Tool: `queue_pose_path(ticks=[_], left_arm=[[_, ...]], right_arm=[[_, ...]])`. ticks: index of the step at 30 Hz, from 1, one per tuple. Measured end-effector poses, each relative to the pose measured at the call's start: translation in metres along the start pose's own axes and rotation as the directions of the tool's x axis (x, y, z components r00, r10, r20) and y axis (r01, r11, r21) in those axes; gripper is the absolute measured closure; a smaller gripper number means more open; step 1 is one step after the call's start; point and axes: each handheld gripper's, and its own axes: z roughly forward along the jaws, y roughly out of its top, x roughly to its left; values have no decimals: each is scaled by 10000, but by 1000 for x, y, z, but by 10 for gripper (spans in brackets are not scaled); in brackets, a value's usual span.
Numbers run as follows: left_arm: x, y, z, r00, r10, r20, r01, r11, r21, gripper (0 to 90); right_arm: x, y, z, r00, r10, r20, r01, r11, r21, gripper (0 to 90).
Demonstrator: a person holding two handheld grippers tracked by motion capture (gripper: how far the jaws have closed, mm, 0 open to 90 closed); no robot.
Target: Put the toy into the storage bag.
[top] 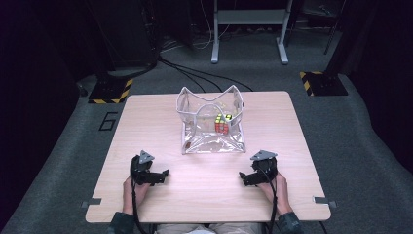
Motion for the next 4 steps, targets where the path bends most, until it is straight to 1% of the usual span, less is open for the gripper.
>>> queue_pose_path(ticks=[4], left_arm=[[0, 0, 0, 10000, -1, 3, 1, 10000, -5, 46]], right_arm=[[0, 0, 0, 9999, -81, -118, 81, 10000, 2, 0]])
